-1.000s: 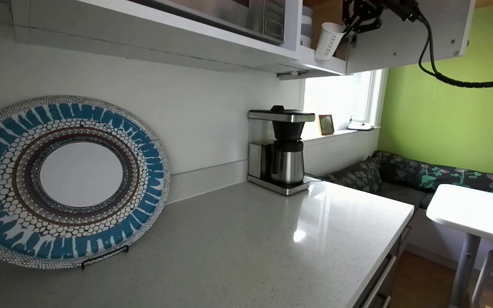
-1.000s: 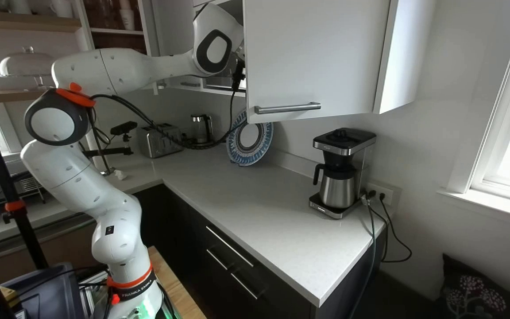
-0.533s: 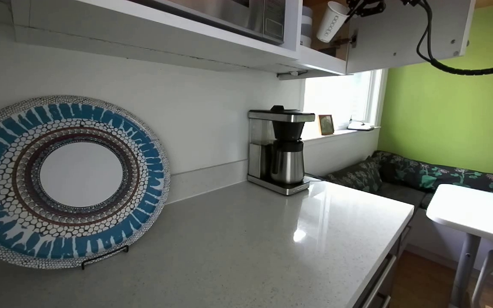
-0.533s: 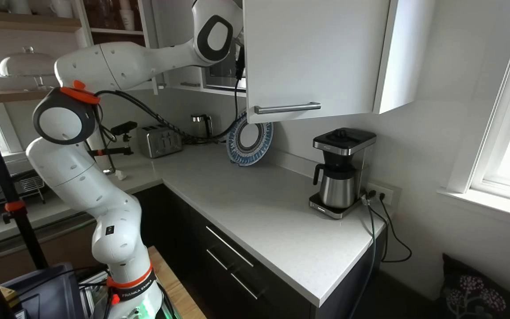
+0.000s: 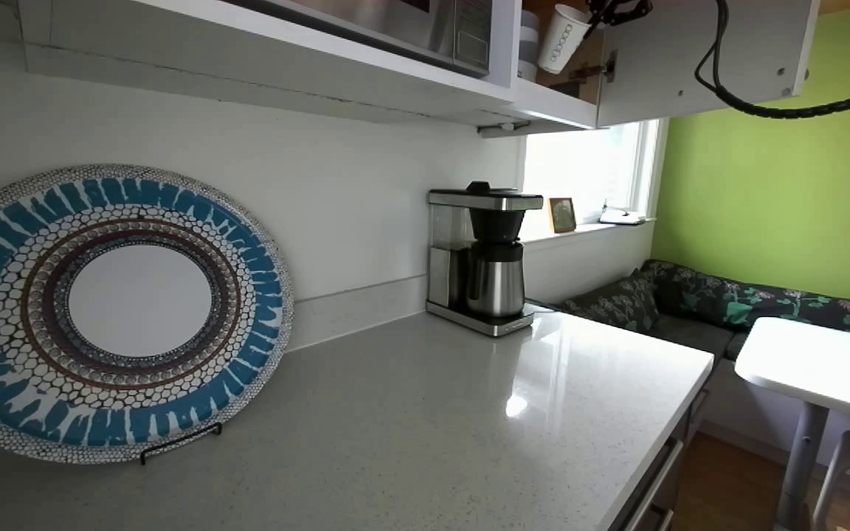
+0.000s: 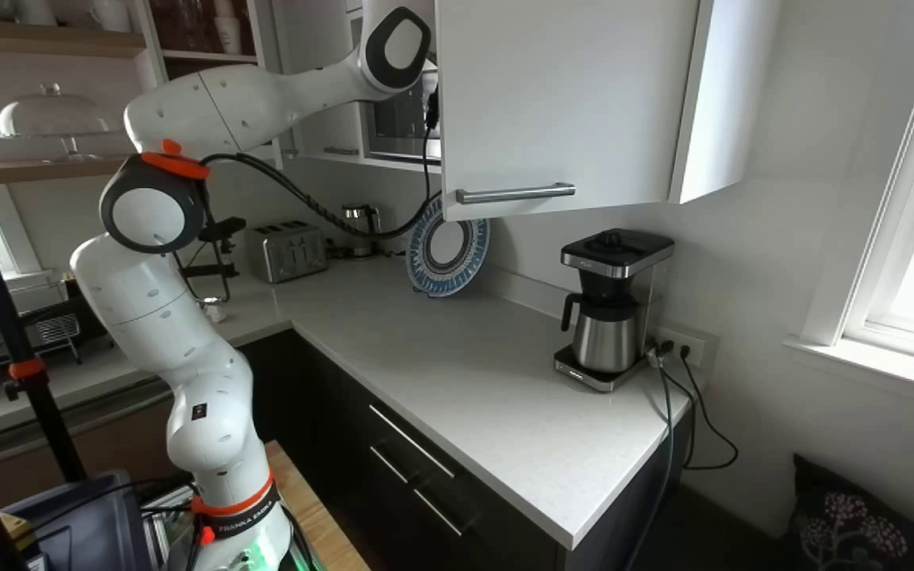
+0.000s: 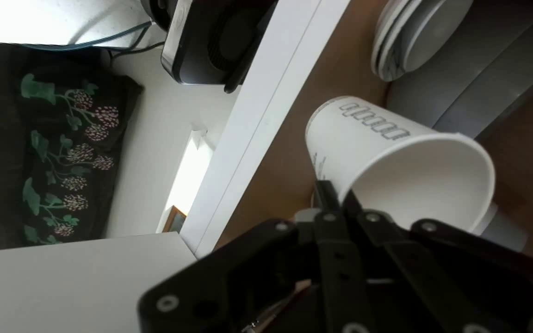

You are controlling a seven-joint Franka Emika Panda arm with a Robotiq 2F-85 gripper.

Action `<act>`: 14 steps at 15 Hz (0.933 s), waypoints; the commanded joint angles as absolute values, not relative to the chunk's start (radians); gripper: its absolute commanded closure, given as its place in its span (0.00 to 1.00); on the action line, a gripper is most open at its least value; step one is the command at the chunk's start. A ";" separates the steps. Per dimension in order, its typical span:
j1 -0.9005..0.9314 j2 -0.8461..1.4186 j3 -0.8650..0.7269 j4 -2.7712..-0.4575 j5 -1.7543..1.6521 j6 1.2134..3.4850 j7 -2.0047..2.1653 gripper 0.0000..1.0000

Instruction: Put the white cup in the top right cabinet and then close the cabinet door

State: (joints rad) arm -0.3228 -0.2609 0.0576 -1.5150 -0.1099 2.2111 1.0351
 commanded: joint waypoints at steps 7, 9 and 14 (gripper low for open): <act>-0.224 -0.032 -0.001 -1.162 -0.167 1.942 1.145 0.99; -0.248 -0.005 0.030 -1.129 -0.173 1.945 1.138 0.99; -0.249 -0.017 0.024 -1.163 -0.151 1.982 1.118 0.97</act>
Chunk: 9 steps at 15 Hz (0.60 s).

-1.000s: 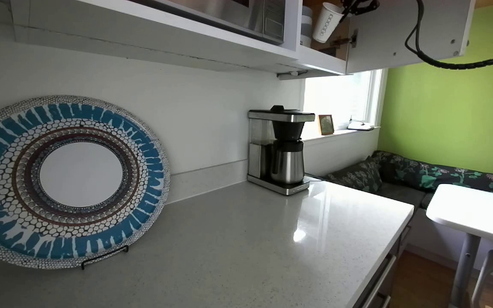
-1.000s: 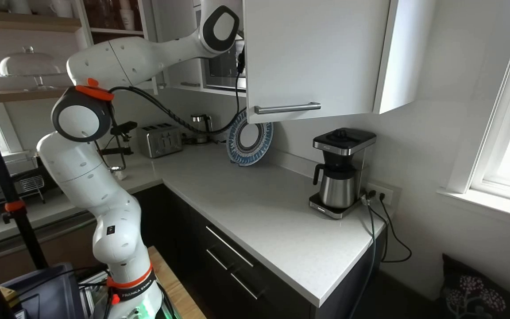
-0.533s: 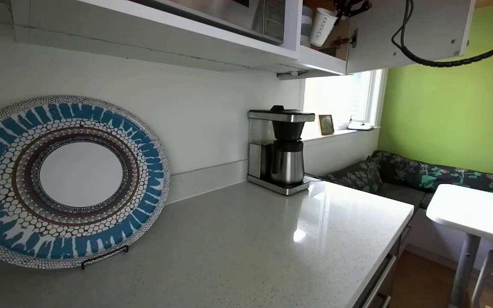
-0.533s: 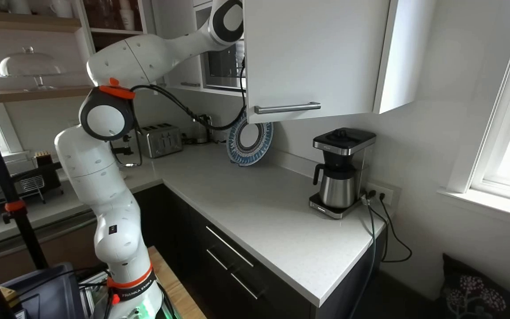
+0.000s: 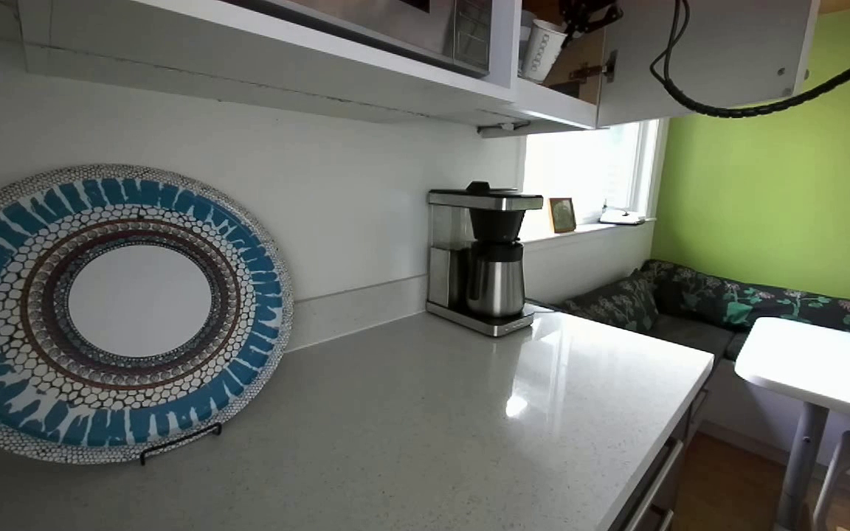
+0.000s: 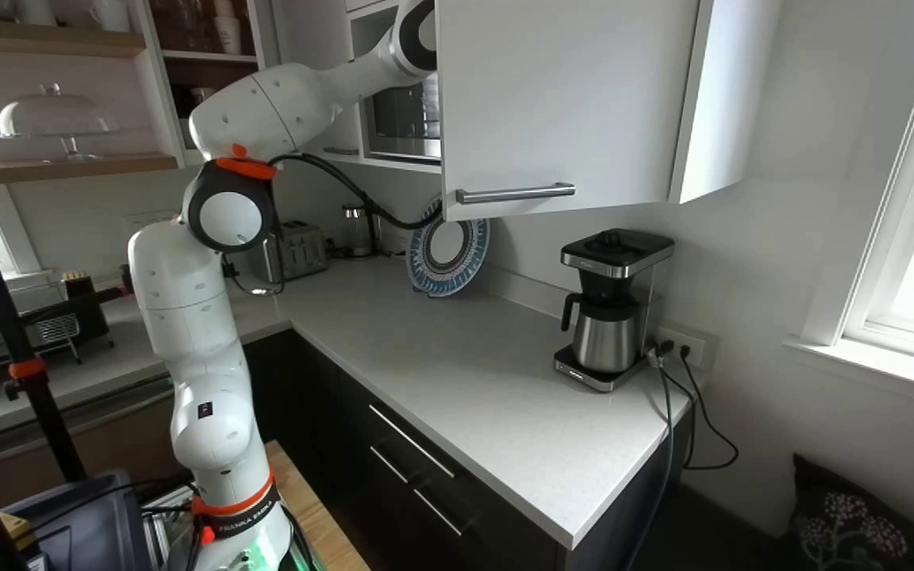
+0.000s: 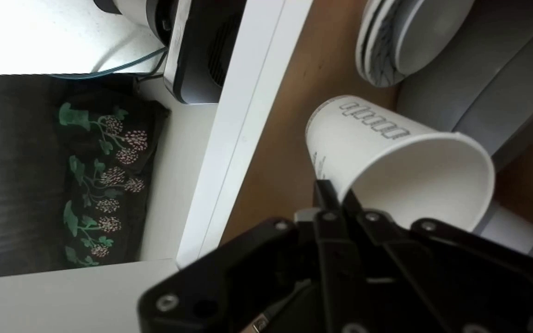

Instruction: Put the white cup in the top right cabinet and then close the cabinet door

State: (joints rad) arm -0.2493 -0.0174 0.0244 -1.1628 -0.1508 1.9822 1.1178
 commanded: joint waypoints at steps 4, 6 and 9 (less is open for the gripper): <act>-0.250 -0.006 0.023 -1.139 -0.143 1.961 1.120 0.99; -0.250 0.013 0.023 -1.105 -0.140 1.913 1.130 0.99; -0.253 0.056 0.022 -1.029 -0.128 1.826 1.135 0.99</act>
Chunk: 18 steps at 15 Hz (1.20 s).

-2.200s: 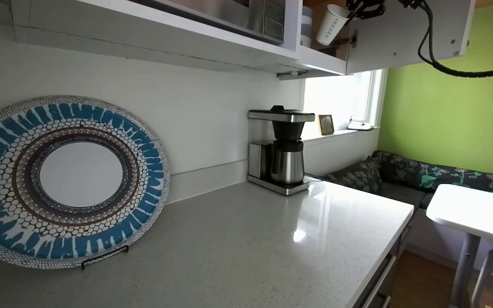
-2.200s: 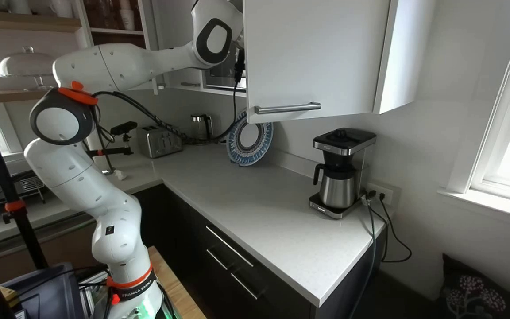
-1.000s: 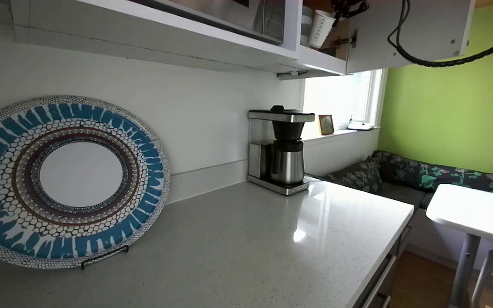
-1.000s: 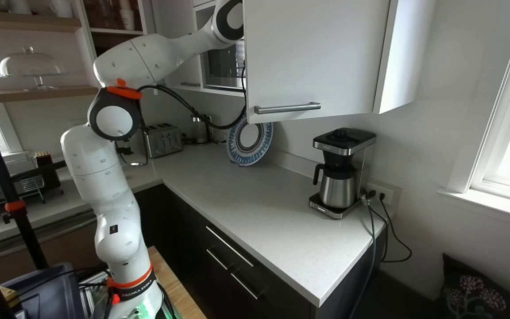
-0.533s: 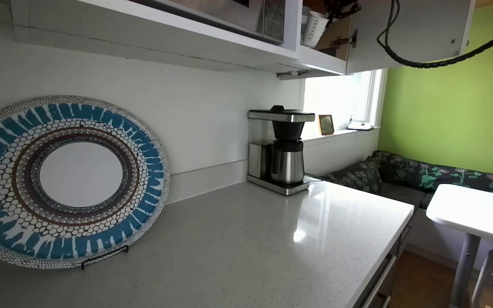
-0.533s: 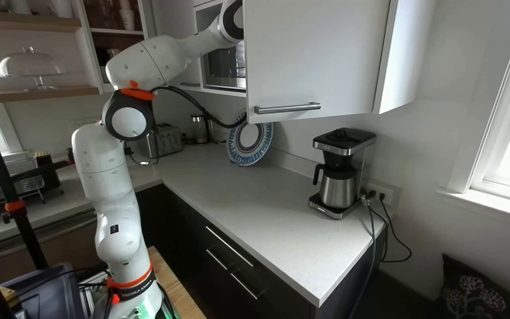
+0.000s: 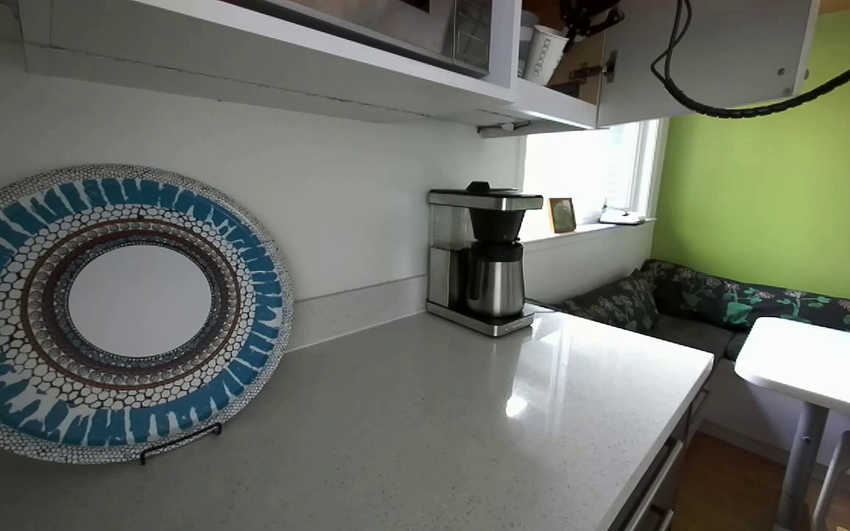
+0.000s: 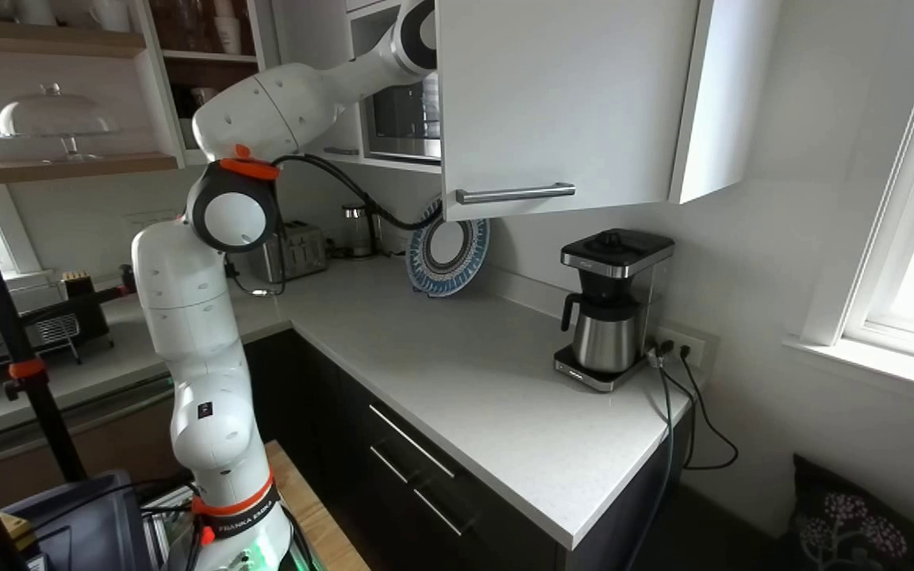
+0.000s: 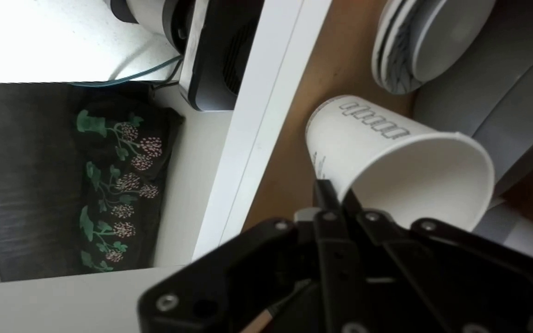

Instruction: Put the white cup in the top right cabinet and then close the cabinet door

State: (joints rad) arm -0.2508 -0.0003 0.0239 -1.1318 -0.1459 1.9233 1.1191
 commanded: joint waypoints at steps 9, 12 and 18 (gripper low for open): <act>-0.254 0.216 0.021 -0.765 -0.133 1.675 1.139 0.70; -0.254 0.262 0.024 -0.724 -0.127 1.709 1.135 0.49; -0.259 0.319 0.033 -0.641 -0.098 1.746 1.140 0.03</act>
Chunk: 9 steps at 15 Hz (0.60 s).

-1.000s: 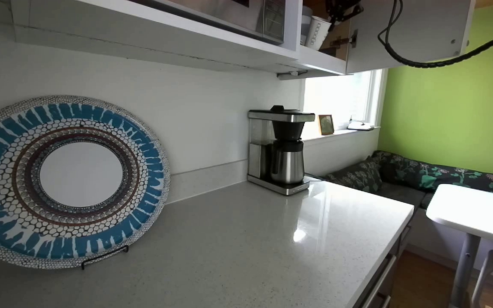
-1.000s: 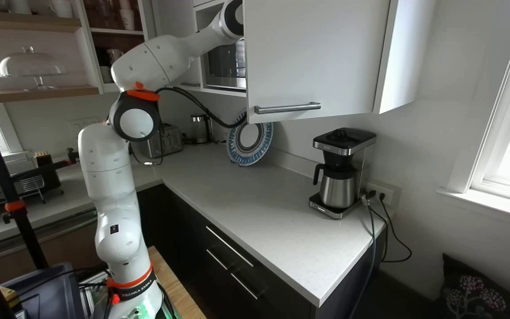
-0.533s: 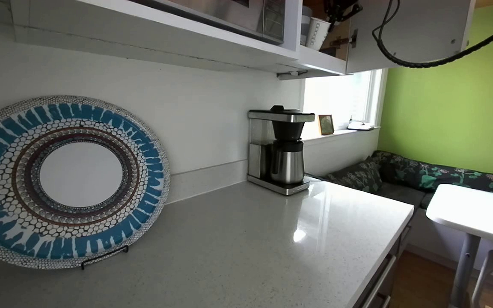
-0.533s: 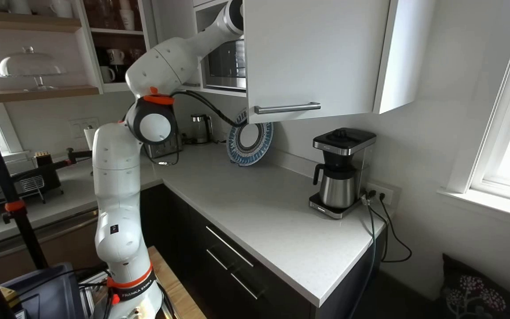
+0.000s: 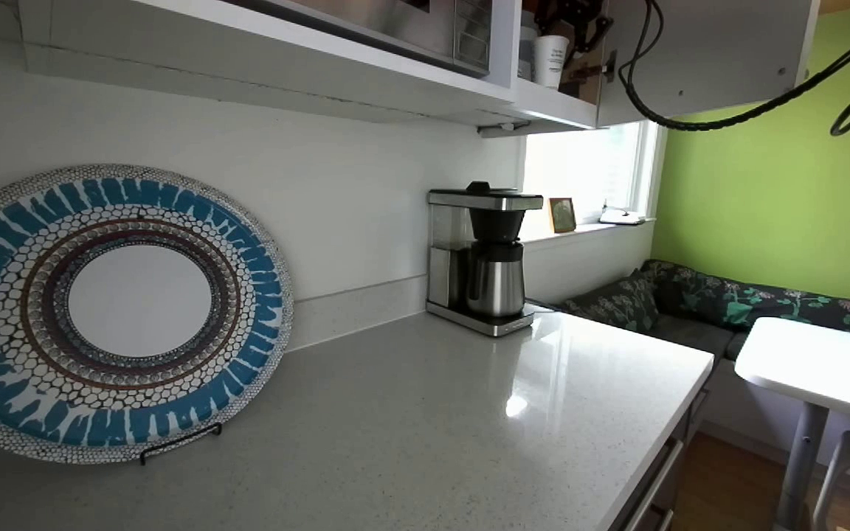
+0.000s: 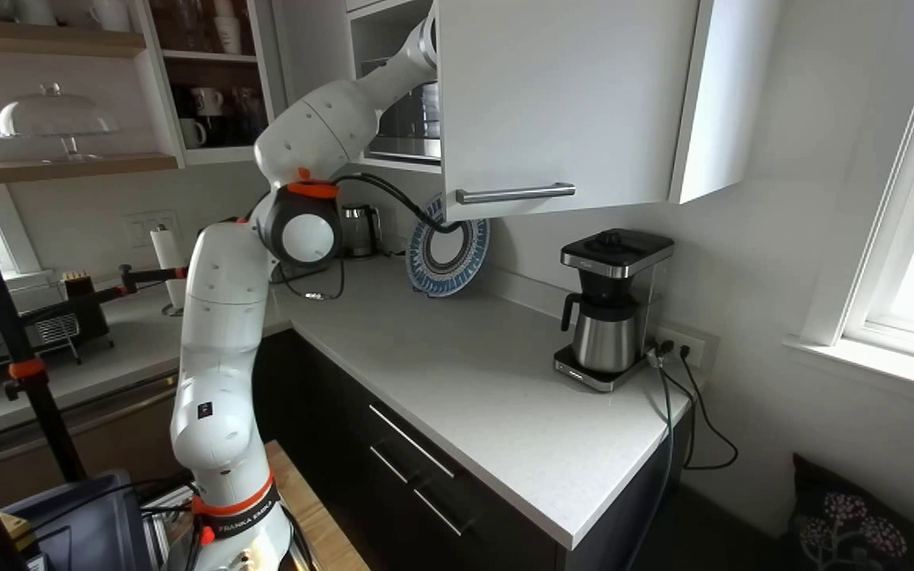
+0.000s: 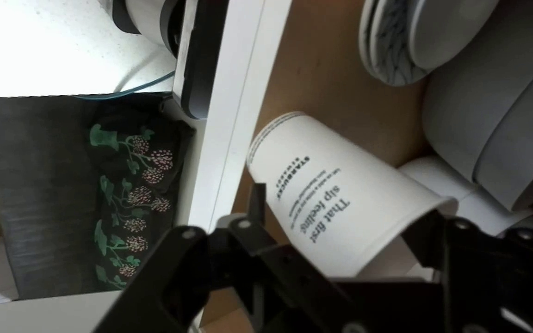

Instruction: Put the white cup in the top right cabinet and then close the cabinet door

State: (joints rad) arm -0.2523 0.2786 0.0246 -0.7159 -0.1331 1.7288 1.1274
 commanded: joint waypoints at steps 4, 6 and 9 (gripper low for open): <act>-0.266 0.330 0.039 -0.611 -0.050 1.806 1.131 0.00; -0.271 0.324 0.040 -0.607 -0.024 1.815 1.113 0.00; -0.283 0.305 0.037 -0.606 0.003 1.802 1.079 0.00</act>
State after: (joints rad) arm -0.2603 0.3063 0.0279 -0.6306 -0.0344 1.8107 1.1134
